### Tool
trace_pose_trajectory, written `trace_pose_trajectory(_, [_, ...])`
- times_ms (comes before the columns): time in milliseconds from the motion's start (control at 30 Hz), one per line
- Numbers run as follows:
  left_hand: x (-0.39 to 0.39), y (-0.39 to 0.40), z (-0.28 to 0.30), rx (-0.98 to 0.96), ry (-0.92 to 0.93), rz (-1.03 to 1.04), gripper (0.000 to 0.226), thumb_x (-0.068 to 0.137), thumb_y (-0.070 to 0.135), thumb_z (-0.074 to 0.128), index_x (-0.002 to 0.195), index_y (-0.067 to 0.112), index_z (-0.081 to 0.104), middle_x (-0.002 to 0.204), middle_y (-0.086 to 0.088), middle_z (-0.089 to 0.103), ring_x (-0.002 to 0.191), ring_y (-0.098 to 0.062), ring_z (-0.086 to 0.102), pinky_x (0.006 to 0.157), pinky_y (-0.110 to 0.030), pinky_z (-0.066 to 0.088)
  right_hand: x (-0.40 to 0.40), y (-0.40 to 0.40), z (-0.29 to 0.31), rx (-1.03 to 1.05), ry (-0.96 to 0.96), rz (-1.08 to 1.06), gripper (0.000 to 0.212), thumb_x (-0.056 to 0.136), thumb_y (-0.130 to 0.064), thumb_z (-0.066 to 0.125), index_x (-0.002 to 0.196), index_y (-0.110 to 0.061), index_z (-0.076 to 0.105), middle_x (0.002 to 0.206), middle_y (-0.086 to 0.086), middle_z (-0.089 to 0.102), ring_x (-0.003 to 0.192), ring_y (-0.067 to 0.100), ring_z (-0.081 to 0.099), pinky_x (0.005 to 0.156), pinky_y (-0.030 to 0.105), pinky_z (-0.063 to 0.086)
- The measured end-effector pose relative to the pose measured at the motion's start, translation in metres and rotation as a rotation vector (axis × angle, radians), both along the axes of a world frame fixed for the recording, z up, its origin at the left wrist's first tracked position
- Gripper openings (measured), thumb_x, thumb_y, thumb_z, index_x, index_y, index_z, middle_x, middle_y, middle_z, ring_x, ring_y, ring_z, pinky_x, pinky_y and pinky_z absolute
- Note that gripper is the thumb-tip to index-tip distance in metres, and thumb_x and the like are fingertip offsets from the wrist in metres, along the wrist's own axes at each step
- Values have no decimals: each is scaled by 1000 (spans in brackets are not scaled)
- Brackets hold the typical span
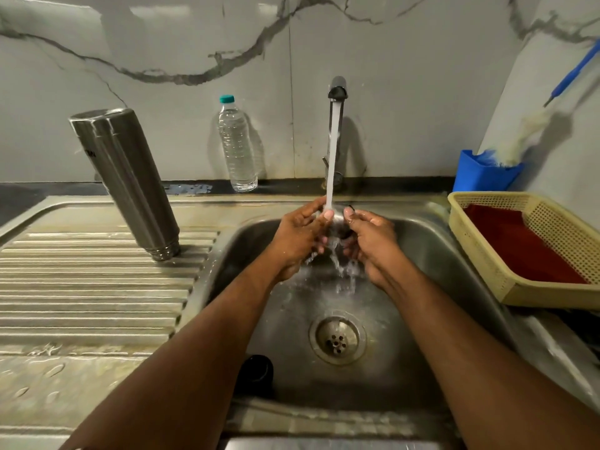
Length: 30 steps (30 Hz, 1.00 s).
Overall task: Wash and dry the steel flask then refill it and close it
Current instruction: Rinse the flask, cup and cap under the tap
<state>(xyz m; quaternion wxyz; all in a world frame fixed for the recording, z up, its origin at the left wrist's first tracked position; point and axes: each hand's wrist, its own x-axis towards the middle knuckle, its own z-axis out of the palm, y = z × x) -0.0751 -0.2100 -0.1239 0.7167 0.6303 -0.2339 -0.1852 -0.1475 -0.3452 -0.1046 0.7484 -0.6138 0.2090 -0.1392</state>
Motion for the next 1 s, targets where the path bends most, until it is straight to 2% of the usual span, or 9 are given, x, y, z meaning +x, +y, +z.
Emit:
trace_pose_trajectory(133, [0,3,4,-135,90,0,42,103,17,64,145,12,61,111,-15,75,64,-14,61,54,-23,56,1,-2,6,219,-24,24,20,101,-27,64,107,-8,70,62,-2,59,46,4,45,48,23,39])
trace_pose_trajectory(300, [1,-1,4,-132,169,147,29,109,22,55,128,9,71,86,-13,73,51,-9,57,46,-21,53,0,5,6,246,-62,93,22,99,-16,67,116,-2,70,86,8,69,53,4,52,53,20,50])
trace_pose_trajectory(400, [1,-3,4,-89,249,259,31,110,26,54,122,4,72,78,-11,70,50,-9,58,46,-20,53,-2,7,1,147,-79,172,22,100,-4,61,120,-5,69,114,18,71,83,17,64,71,26,58])
trace_pose_trajectory(533, [3,0,3,-68,189,196,34,107,31,57,123,5,71,88,-11,74,63,-13,65,55,-24,57,-2,8,2,-107,33,40,10,100,-27,66,100,-21,74,91,13,72,79,19,57,65,30,47])
trace_pose_trajectory(600, [1,2,4,-46,42,137,32,108,27,57,132,9,70,108,-14,77,86,-22,76,69,-28,61,1,5,3,-54,61,-26,15,100,-32,67,98,-18,73,74,6,63,62,12,51,55,27,40])
trace_pose_trajectory(700, [-4,2,5,-6,-154,47,35,109,23,54,142,15,64,127,-12,74,119,-25,71,97,-35,60,1,4,6,120,90,-64,21,99,-32,68,101,-11,71,58,0,56,42,5,41,45,24,34])
trace_pose_trajectory(833, [0,4,-9,204,-361,57,49,109,44,52,155,25,50,137,-5,68,127,-19,65,108,-39,54,0,6,7,272,4,1,13,99,-25,67,99,-12,72,72,2,65,51,4,46,47,21,40])
trace_pose_trajectory(900, [3,6,-12,215,-336,157,42,110,44,48,144,23,59,125,-2,73,113,-12,71,97,-36,59,-2,10,8,166,-48,79,13,102,-14,61,107,-14,73,87,5,69,59,5,54,49,20,41])
trace_pose_trajectory(1000, [2,4,-5,190,-198,236,38,113,42,40,102,17,67,79,2,71,68,-7,67,63,-27,54,-4,17,8,-126,-90,208,30,103,-3,54,128,-14,68,110,4,76,84,4,72,64,18,56])
